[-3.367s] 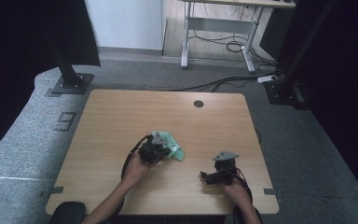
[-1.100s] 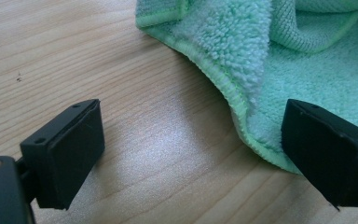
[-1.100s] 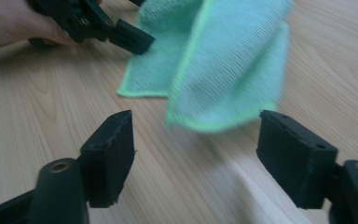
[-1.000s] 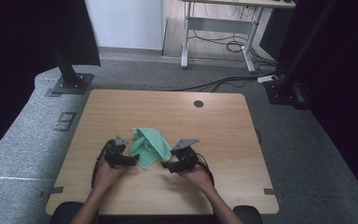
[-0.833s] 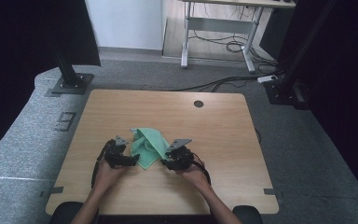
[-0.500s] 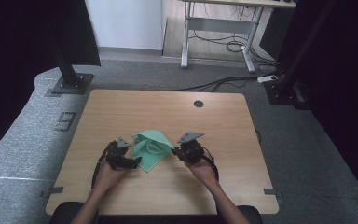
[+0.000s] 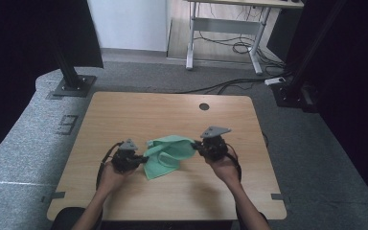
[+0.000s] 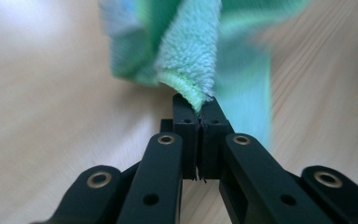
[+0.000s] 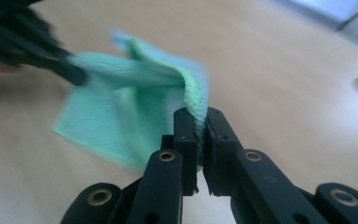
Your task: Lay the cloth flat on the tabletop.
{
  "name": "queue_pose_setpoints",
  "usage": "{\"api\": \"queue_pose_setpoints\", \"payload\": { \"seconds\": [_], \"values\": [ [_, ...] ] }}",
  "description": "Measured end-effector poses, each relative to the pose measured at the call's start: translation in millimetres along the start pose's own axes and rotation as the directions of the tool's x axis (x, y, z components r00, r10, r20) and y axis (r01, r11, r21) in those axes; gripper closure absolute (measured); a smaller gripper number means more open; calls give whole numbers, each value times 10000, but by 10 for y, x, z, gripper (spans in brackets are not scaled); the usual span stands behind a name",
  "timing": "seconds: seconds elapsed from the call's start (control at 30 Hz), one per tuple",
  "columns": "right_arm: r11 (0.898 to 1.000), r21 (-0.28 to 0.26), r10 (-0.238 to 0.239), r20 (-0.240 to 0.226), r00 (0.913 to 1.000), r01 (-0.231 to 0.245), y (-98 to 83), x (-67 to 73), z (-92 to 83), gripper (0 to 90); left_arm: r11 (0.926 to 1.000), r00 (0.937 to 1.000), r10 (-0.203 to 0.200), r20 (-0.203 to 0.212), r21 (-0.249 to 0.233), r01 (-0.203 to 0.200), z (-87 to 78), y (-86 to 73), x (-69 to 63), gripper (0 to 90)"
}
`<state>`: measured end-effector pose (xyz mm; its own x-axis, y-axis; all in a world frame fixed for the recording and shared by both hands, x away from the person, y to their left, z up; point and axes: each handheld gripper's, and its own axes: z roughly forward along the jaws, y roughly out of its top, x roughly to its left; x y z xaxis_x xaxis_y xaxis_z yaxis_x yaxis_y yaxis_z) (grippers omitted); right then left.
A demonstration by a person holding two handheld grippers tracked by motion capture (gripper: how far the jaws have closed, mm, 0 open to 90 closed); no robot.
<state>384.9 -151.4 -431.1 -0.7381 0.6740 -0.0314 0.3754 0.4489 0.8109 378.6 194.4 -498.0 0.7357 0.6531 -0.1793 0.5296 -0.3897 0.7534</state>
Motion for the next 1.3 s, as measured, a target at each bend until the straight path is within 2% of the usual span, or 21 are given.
{"api": "queue_pose_setpoints", "payload": {
  "seconds": [0.07, 0.1, 0.13, 0.17, 0.2, 0.23, 0.27, 0.3, 0.33, 0.4, 0.47, 0.57, 0.63, 0.7, 0.77, 0.8, 0.9, 1.07, 1.17, 1.2, 1.3],
  "values": [
    [9997, -146, 213, 409, 9989, -207, 109, -131, -72, 838, 9982, 9982, -593, 19, -10, 593, -65, 46, 102, 851],
    [9995, -146, 296, 673, 9973, -286, 157, -215, -77, 828, 9960, 9960, -875, -204, 189, 879, -42, 39, 151, 765],
    [9996, 33, 265, 1070, 9939, -270, 186, -303, -48, 771, 9930, 9939, -1045, -350, 513, 1062, 14, 8, 200, 635],
    [9988, 373, 258, 1548, 9876, -319, 189, -397, 19, 620, 9903, 9923, -1126, -514, 763, 1163, 87, -46, 229, 517],
    [9944, 845, 473, 1832, 9819, -637, 157, -497, 122, 450, 9885, 9917, -1040, -755, 1022, 1115, 155, -103, 237, 433],
    [9866, 1209, 848, 1950, 9771, -1097, 91, -588, 230, 360, 9864, 9911, -868, -1013, 1305, 997, 206, -146, 231, 343],
    [9866, 1209, 848, 1950, 9771, -1097, 91, -588, 230, 360, 9864, 9911, -868, -1013, 1305, 997, 206, -146, 231, 281],
    [9819, 1241, 1112, 2349, 9656, -1432, -106, -665, 362, 290, 9860, 9898, -392, -1368, 1552, 605, 217, -160, 194, 237],
    [9806, 1223, 1228, 2244, 9667, -1530, -170, -662, 383, 278, 9890, 9891, -265, -1451, 1401, 471, 194, -140, 181, 210],
    [9781, 1159, 1522, 1676, 9740, -1728, -309, -620, 407, 279, 9938, 9893, -517, -1365, 906, 644, 161, -87, 181, 189],
    [9778, 1257, 1492, 1430, 9784, -1675, -392, -540, 405, 279, 9946, 9885, -687, -1346, 682, 784, 173, -49, 168, 175],
    [9780, 1323, 1509, 843, 9850, -1611, -490, -416, 401, 284, 9948, 9860, -388, -1620, 867, 534, 264, -45, 112, 152],
    [9777, 1362, 1514, 700, 9860, -1598, -527, -379, 406, 284, 9942, 9841, -335, -1742, 946, 506, 295, -51, 105, 149],
    [9721, 1617, 1649, 444, 9853, -1700, -677, -282, 459, 263, 9922, 9769, -421, -2094, 1060, 655, 371, -93, 143, 149],
    [9702, 1704, 1672, 431, 9850, -1722, -727, -256, 479, 251, 9916, 9750, -446, -2178, 1088, 697, 384, -107, 154, 149],
    [9667, 1836, 1718, 495, 9839, -1781, -819, -211, 511, 221, 9894, 9697, -365, -2415, 1278, 690, 414, -149, 173, 148],
    [9632, 1956, 1754, 629, 9825, -1844, -914, -163, 531, 189, 9887, 9639, -150, -2658, 1398, 540, 442, -186, 146, 140],
    [9610, 2331, 1268, 1061, 9862, -1486, -1016, -86, 510, 168, 9886, 9646, -65, -2637, 1435, 459, 426, -230, 18, 146],
    [9598, 2344, 1285, 1217, 9842, -1543, -1055, -97, 448, 175, 9876, 9654, -50, -2607, 1503, 457, 407, -255, -50, 145],
    [9596, 2347, 1277, 1290, 9834, -1554, -1069, -106, 423, 176, 9874, 9670, 22, -2548, 1536, 382, 394, -289, -140, 145],
    [9587, 2318, 1347, 1408, 9808, -1650, -1099, -125, 387, 176, 9877, 9700, 125, -2428, 1541, 258, 390, -317, -227, 143]
  ]
}}
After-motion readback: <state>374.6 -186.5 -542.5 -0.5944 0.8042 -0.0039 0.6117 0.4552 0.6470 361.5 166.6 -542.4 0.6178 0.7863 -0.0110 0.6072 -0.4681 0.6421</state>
